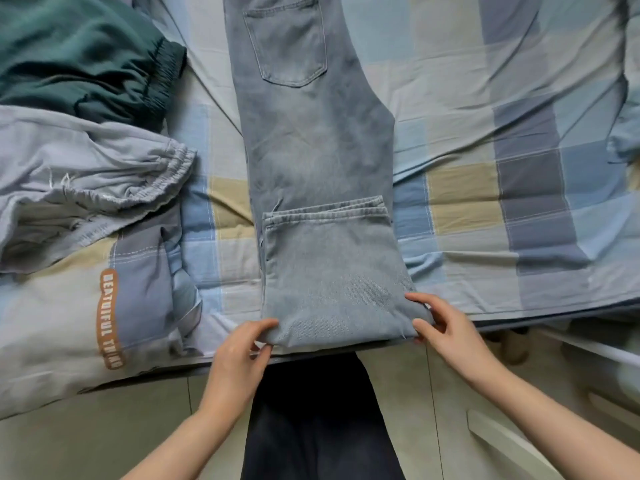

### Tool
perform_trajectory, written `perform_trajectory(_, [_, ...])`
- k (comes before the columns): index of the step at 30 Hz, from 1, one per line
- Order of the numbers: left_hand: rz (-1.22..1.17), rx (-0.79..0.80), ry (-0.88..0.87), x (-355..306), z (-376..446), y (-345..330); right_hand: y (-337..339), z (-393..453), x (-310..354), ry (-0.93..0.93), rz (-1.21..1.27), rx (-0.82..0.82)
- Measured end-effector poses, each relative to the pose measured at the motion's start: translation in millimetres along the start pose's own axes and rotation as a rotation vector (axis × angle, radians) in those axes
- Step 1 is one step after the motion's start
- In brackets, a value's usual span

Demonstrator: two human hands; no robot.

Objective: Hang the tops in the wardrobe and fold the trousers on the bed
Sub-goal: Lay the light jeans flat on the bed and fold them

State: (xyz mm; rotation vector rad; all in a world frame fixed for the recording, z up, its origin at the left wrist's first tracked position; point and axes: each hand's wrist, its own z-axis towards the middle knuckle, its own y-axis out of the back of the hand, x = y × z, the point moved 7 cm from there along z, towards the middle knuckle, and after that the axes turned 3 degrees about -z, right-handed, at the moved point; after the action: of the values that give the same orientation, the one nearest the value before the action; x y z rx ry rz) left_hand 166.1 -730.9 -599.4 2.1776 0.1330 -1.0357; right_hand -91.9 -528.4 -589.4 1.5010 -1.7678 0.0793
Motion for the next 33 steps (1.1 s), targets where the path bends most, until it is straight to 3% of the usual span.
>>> perform_trajectory(5, [0.04,-0.047,-0.283,-72.1,69.6,78.8,59.3,45.0,79.9,0.008,0.181,-0.009])
perform_trajectory(8, [0.017,-0.117,-0.317,-104.3,146.2,121.1,93.5,106.9,147.9,0.064,0.265,-0.037])
perform_trajectory(12, [-0.299,-0.283,-0.077,-91.3,280.7,152.2,141.2,222.6,197.0,0.011,0.596,-0.251])
perform_trajectory(15, [-0.485,-0.151,0.288,-28.7,341.1,111.8,107.1,278.0,176.2,-0.131,0.479,-0.101])
perform_trajectory(17, [-0.535,-0.033,0.47,11.4,331.9,65.7,58.2,283.9,148.5,-0.218,0.302,0.103])
perform_trajectory(19, [-0.575,-0.044,0.521,37.3,311.4,32.9,26.6,286.1,124.7,-0.251,0.199,0.15])
perform_trajectory(22, [-0.529,-0.103,0.446,52.8,282.6,18.4,15.0,286.5,92.0,-0.307,0.245,0.061])
perform_trajectory(25, [-0.486,-0.004,0.385,51.8,274.0,18.0,5.9,284.1,79.2,-0.319,0.238,0.18])
perform_trajectory(28, [-0.437,0.069,0.346,34.6,276.1,22.3,7.0,286.5,81.1,-0.244,0.133,0.212])
perform_trajectory(33, [-0.414,0.054,0.234,11.8,263.3,33.9,11.9,277.5,80.3,-0.067,0.063,0.211])
